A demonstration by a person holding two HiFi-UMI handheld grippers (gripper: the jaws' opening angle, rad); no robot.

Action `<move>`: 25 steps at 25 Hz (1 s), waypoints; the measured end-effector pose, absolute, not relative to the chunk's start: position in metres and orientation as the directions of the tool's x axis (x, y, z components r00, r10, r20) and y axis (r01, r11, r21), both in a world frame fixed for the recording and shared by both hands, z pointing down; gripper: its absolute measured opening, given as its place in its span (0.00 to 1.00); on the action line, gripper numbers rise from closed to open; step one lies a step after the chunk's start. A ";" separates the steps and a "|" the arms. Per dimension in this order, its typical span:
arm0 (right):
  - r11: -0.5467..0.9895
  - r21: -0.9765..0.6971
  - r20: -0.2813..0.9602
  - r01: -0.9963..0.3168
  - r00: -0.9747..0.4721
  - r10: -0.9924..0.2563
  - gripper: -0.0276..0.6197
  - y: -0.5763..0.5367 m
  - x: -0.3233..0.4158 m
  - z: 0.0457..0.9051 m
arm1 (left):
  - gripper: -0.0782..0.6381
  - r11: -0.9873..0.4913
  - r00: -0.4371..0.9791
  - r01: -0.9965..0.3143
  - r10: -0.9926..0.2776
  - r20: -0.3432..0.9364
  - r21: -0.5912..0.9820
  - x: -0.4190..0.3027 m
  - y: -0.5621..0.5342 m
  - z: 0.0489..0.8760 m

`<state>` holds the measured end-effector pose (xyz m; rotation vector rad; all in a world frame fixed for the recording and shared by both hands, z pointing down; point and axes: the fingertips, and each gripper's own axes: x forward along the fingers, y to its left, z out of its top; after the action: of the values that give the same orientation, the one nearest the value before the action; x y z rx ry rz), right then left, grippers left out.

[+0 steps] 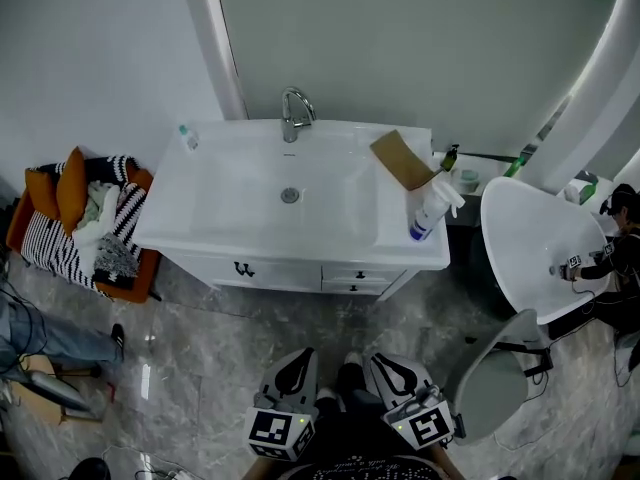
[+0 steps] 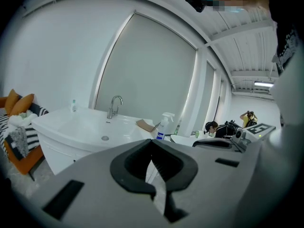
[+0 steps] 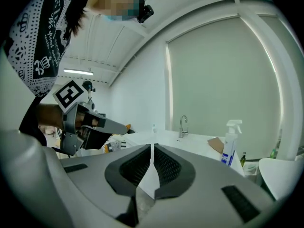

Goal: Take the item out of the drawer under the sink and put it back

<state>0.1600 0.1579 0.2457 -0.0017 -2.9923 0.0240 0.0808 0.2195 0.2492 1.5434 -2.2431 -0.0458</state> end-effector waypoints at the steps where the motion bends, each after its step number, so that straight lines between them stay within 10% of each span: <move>1: 1.000 -0.018 0.151 -0.003 -0.988 0.000 0.07 0.149 0.157 0.247 | 0.11 0.387 -0.301 -0.886 -0.900 0.316 0.257 0.078 0.213 0.249; 25: 0.998 -0.068 0.221 0.019 -0.975 0.034 0.07 0.021 0.109 0.267 | 0.11 0.445 -0.359 -0.861 -0.875 0.325 0.245 0.019 0.096 0.252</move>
<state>0.1092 0.0212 0.2675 -0.0392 -2.9154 0.0960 0.0188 0.0960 0.2518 1.4663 -2.2950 -0.0448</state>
